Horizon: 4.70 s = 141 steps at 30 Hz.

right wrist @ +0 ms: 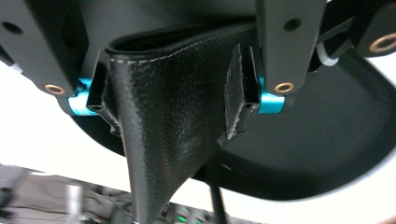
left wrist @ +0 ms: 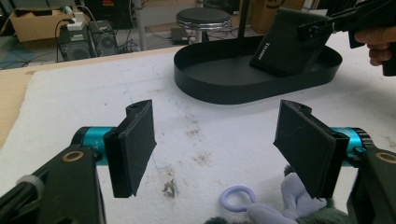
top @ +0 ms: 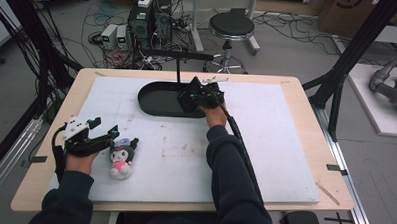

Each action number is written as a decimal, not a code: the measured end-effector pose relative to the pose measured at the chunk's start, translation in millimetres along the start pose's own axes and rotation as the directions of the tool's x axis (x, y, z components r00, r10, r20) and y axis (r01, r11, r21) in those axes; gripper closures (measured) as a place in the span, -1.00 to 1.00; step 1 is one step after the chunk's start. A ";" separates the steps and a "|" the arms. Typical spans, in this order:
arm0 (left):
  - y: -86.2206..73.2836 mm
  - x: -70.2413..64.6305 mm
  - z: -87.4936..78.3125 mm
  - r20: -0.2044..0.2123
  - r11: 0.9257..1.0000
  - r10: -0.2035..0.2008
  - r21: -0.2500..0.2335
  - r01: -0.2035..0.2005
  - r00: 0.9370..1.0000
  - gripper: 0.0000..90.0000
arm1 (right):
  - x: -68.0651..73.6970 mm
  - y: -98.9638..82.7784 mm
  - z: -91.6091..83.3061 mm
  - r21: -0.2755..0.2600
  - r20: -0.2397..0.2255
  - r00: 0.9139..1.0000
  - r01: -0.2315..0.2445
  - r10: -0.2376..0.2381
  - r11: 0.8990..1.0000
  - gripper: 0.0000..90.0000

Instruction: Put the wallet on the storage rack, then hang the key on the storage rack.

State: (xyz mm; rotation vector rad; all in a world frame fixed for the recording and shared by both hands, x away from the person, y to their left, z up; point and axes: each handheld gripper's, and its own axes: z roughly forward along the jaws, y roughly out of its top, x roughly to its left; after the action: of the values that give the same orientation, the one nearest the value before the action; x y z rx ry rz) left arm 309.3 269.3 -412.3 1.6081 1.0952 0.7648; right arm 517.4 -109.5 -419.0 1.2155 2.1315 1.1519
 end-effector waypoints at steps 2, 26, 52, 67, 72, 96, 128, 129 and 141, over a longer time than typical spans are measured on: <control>0.1 -0.4 0.1 -0.001 1.000 0.000 0.001 0.000 1.000 -0.36 | -1.7 -0.9 -1.4 0.017 0.036 0.999 0.022 -0.022 1.000 0.02; 2.5 -2.9 -3.3 -0.002 0.999 -0.041 0.002 0.041 0.999 -0.42 | -39.9 -10.5 -89.5 -0.013 -0.019 0.988 0.152 -0.152 0.988 -0.49; 9.0 -0.2 -4.7 -0.013 0.997 -0.080 -0.020 0.080 0.997 -0.52 | -107.3 -114.5 -207.6 -0.043 0.055 0.989 0.143 -0.141 0.989 -0.53; 8.2 -4.0 -5.0 -0.005 0.998 -0.061 -0.022 0.061 0.998 -0.50 | -112.9 -118.2 -225.0 -0.096 0.100 0.989 0.116 -0.106 0.989 -0.53; 8.2 -3.2 -3.4 -0.006 0.998 -0.059 -0.024 0.059 0.998 -0.50 | -111.8 -118.4 -225.5 -0.096 0.104 0.989 0.119 -0.108 0.988 -0.53; 7.6 -10.6 -2.1 0.025 0.999 -0.051 -0.001 0.051 0.998 -0.49 | -112.4 -117.3 -224.5 -0.094 0.110 0.989 0.108 -0.097 0.990 -0.53; -19.4 -51.4 8.6 -0.048 0.889 -0.136 0.435 0.144 0.990 -0.53 | -109.2 -117.2 -223.8 -0.085 0.097 0.988 0.129 -0.121 0.988 -0.53; -18.9 -49.9 9.1 -0.035 0.888 -0.130 0.441 0.132 0.991 -0.48 | -109.7 -117.2 -223.7 -0.087 0.097 0.988 0.132 -0.124 0.987 -0.53; -5.0 -45.5 28.8 0.089 0.929 0.015 0.366 -0.047 0.996 -0.25 | -109.7 -117.5 -222.6 -0.082 0.097 0.988 0.131 -0.123 0.988 -0.53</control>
State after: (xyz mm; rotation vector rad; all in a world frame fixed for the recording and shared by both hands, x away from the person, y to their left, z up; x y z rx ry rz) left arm 315.4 216.9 -424.1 1.9583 1.2048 0.5243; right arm 362.7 -335.0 -394.3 1.0575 2.0365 1.1007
